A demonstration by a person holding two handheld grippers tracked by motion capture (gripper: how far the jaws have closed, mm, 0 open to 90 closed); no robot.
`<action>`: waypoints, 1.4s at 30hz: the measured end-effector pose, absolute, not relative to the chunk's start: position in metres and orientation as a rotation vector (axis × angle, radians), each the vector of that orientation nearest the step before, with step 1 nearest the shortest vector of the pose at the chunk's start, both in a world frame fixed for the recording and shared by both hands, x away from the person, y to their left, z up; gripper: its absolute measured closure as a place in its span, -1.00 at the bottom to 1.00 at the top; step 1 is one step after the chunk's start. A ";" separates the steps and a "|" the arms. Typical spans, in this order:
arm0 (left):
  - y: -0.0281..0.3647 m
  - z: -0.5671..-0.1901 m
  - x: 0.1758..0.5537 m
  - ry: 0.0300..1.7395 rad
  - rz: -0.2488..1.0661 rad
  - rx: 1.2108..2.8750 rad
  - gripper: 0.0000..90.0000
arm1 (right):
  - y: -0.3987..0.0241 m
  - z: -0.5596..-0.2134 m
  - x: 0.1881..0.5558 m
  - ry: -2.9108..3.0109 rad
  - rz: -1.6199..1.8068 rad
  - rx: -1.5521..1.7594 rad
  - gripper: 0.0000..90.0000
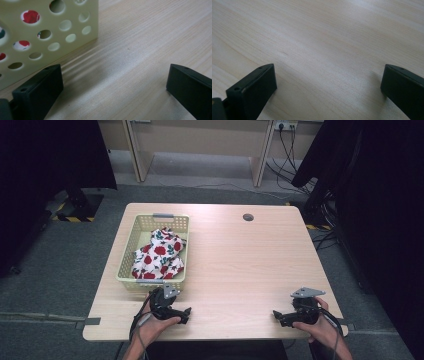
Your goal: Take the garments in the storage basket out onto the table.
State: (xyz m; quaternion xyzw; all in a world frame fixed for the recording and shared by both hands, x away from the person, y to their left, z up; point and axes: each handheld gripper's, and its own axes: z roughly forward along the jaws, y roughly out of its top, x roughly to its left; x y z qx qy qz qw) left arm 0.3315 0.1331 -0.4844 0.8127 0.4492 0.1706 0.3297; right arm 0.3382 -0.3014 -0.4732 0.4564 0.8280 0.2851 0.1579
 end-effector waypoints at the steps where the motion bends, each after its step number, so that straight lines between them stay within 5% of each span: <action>1: 0.133 -0.484 0.331 1.175 0.446 2.126 -1.00 | -0.301 -0.473 0.338 2.368 0.816 1.305 -0.99; 42: 0.111 -0.446 0.335 1.078 0.324 2.074 -0.91 | -0.300 -0.473 0.339 2.375 0.823 1.293 -0.99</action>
